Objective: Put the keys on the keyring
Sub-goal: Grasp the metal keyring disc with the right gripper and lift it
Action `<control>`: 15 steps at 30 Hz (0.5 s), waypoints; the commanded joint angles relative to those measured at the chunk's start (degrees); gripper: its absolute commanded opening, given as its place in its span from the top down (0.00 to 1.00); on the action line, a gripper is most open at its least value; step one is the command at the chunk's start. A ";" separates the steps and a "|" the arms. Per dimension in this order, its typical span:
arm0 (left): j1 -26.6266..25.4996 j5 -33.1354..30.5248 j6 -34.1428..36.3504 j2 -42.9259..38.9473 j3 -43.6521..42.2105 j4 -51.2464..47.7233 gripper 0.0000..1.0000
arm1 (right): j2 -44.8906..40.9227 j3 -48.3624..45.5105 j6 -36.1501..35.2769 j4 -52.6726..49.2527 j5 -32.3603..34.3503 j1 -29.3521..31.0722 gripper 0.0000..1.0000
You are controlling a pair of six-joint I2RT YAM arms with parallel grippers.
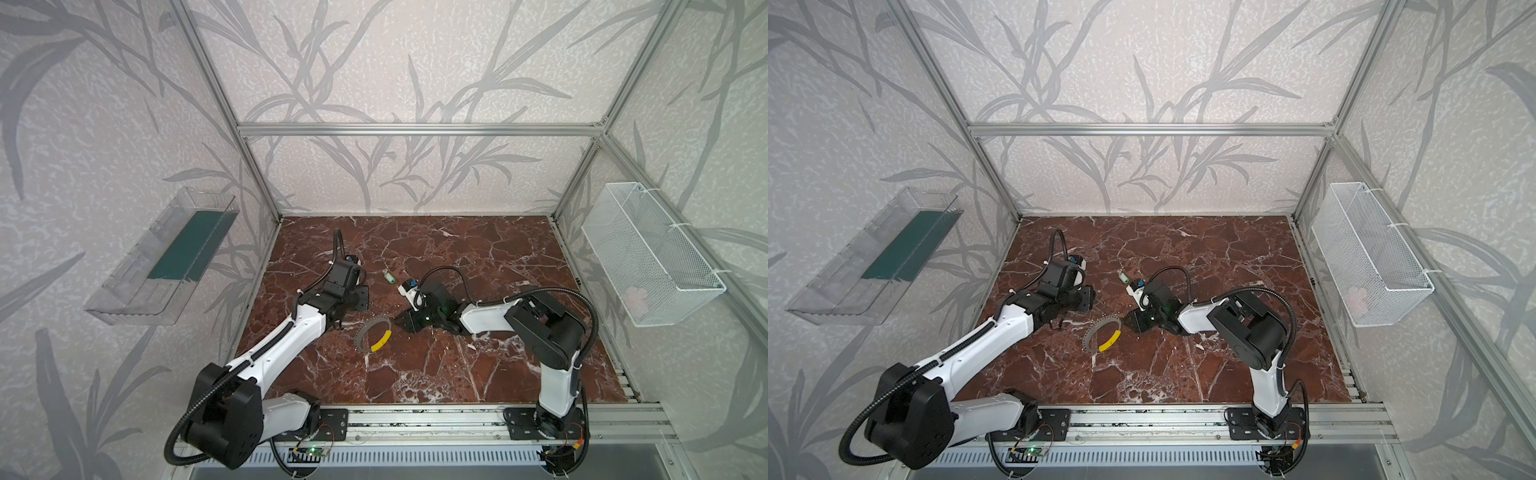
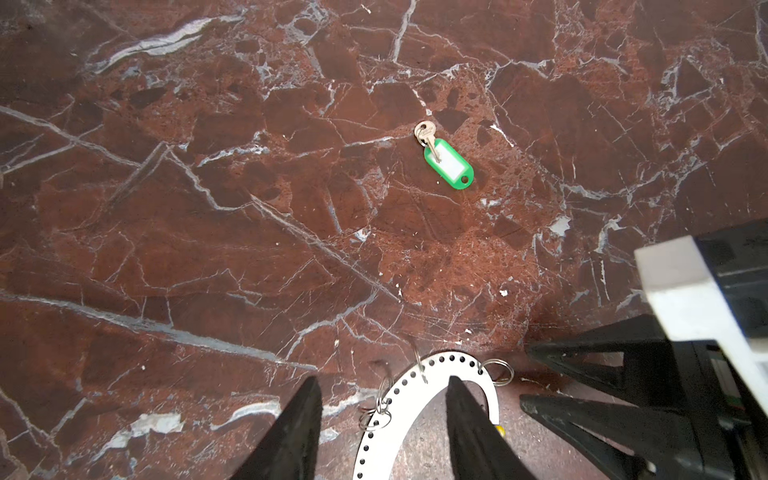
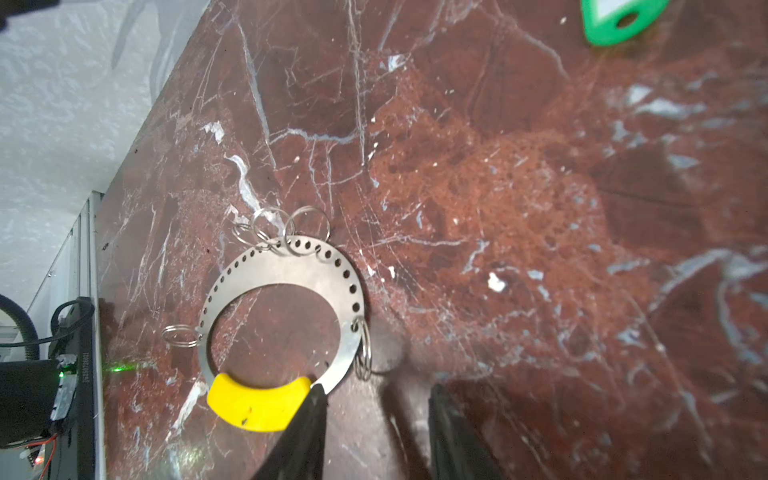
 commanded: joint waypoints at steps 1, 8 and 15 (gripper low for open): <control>0.38 0.27 1.16 0.94 2.22 -1.06 0.50 | 2.54 1.59 1.52 -0.25 -0.69 0.34 0.62; 0.56 0.37 2.40 1.49 3.16 -1.67 0.50 | 2.85 2.21 1.07 -1.01 -1.95 0.51 0.71; 0.64 -0.07 3.34 1.33 3.07 -1.80 0.50 | 3.02 3.59 -0.59 -3.23 -4.27 0.52 0.83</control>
